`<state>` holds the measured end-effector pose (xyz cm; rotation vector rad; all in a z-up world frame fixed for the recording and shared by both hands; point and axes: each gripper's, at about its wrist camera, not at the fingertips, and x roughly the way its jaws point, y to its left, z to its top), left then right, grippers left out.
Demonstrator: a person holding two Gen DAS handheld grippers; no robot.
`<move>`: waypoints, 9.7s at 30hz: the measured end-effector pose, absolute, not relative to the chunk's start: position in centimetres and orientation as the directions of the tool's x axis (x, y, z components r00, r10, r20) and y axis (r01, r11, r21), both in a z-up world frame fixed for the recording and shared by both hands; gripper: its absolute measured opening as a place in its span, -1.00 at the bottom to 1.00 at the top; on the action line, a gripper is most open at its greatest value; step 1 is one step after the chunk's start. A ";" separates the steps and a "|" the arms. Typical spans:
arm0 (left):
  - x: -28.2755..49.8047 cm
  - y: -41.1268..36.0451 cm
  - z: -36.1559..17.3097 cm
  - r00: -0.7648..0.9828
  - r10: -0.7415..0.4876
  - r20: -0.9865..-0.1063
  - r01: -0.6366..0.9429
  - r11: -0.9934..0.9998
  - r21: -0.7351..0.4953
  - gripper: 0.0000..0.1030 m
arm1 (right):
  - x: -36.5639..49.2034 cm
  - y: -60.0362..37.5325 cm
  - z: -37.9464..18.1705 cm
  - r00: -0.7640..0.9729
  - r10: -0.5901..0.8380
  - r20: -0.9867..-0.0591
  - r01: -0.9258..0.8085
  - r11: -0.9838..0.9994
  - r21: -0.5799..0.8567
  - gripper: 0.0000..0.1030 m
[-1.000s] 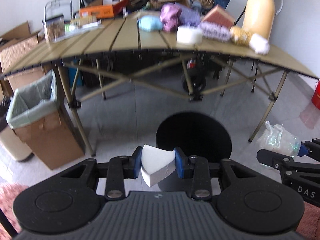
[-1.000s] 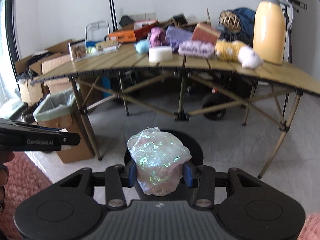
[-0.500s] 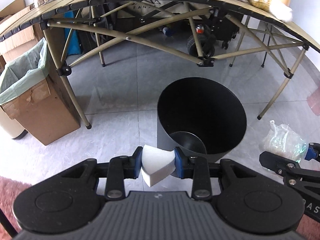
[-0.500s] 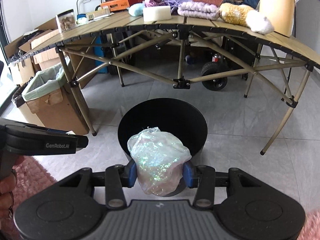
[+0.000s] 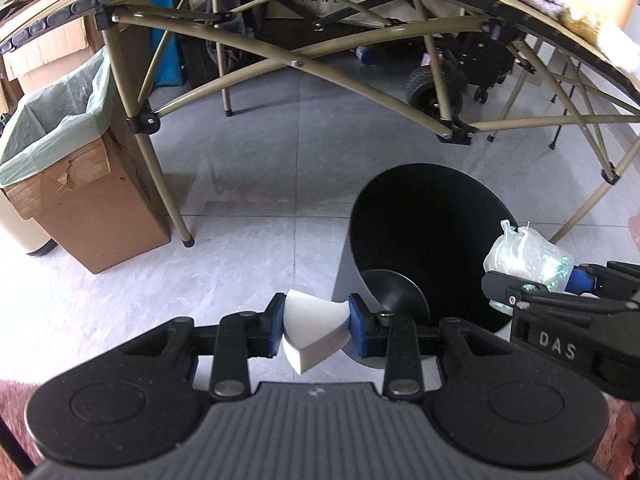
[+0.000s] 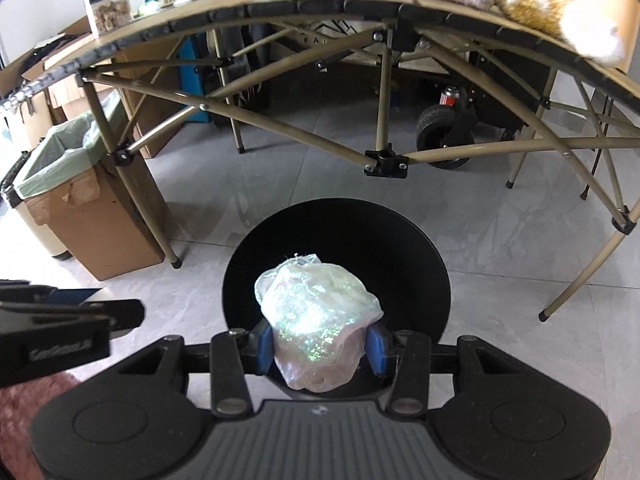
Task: Collect trash
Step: 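Open right gripper over the black bin while left gripper holds the sponge above it, then lower the sponge into the bin and open left gripper while right tool withdraws, then raise both tools from the bin back toward the table items, then grasp the white round puck with left gripper while right gripper grasps the plush sheep, then carry the puck and plush sheep off the table down toward the black bin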
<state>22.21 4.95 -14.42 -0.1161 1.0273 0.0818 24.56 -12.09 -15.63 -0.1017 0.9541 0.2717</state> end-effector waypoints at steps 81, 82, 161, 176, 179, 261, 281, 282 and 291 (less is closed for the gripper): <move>33.4 -7.6 -19.5 0.379 -0.054 -0.924 -0.013 0.998 -0.064 -0.35 | 30.5 -29.9 -15.4 0.580 0.021 -0.814 0.119 0.987 0.110 1.00; 33.5 -7.6 -19.7 0.372 -0.054 -0.927 -0.018 0.998 -0.065 -0.35 | 30.5 -30.0 -15.6 0.577 0.018 -0.816 0.121 0.987 0.108 1.00; 33.2 -3.9 -0.8 0.886 -0.024 -0.462 -0.006 0.998 -0.063 1.00 | 29.9 -29.3 -1.0 0.913 0.063 -0.403 0.011 0.984 0.178 1.00; 38.6 -4.1 -3.4 0.863 -0.062 -0.501 0.031 0.997 -0.071 0.43 | 35.9 -29.1 -1.6 0.919 -0.008 -0.393 0.045 0.995 0.084 1.00; 39.1 -4.1 -3.5 0.861 -0.069 -0.503 0.038 0.997 -0.071 0.14 | 36.8 -29.3 -2.2 0.914 -0.016 -0.404 0.052 0.995 0.080 1.00; 22.2 0.2 3.3 0.936 -0.032 -0.350 0.011 0.998 -0.061 0.10 | 21.6 -23.1 1.1 0.956 0.076 -0.284 -0.102 0.992 -0.077 0.05; 16.7 0.4 -3.0 0.842 -0.034 -0.539 0.045 0.999 0.008 0.10 | 15.7 -20.8 -5.5 0.853 0.127 -0.507 -0.199 0.976 -0.090 0.06; 16.7 0.4 -3.6 0.832 -0.035 -0.554 0.046 0.999 0.006 0.10 | 15.6 -20.8 -5.9 0.844 0.128 -0.520 -0.202 0.975 -0.088 0.06; 16.6 0.8 -7.1 0.765 -0.028 -0.644 0.048 0.999 0.013 0.10 | 15.4 -19.9 -9.8 0.766 0.123 -0.631 -0.231 0.969 -0.092 0.06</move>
